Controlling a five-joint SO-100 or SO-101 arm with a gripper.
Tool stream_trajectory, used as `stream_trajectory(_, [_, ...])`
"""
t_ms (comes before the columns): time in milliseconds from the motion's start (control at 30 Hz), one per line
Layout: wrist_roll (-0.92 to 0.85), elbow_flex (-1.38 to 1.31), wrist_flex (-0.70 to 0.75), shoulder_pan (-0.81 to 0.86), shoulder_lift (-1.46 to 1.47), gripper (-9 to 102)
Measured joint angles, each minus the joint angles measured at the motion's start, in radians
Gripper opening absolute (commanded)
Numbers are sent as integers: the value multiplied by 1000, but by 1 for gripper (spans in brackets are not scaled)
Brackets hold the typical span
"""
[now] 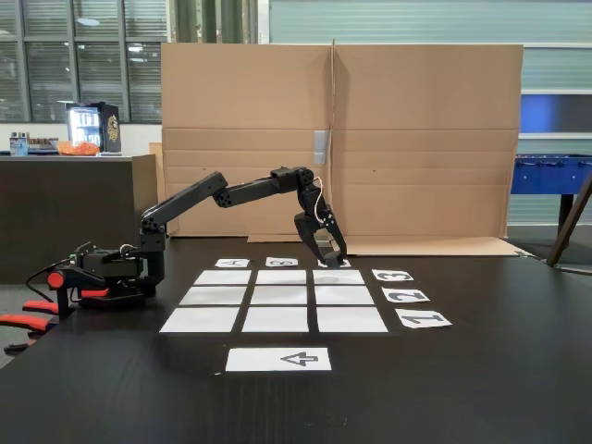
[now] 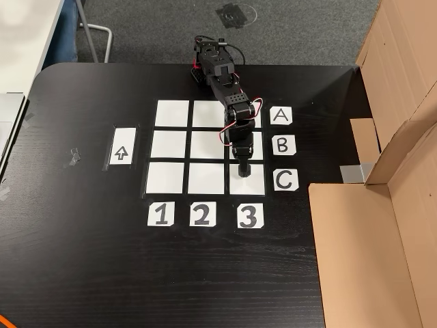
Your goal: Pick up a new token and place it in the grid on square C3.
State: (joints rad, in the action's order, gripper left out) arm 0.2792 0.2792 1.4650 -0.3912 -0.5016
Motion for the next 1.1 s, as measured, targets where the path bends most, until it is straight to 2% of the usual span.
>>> stream_trajectory(733, [9,117,-29,-8,-29,40])
stream_trajectory(1100, [9,339,-144,0,-259,45])
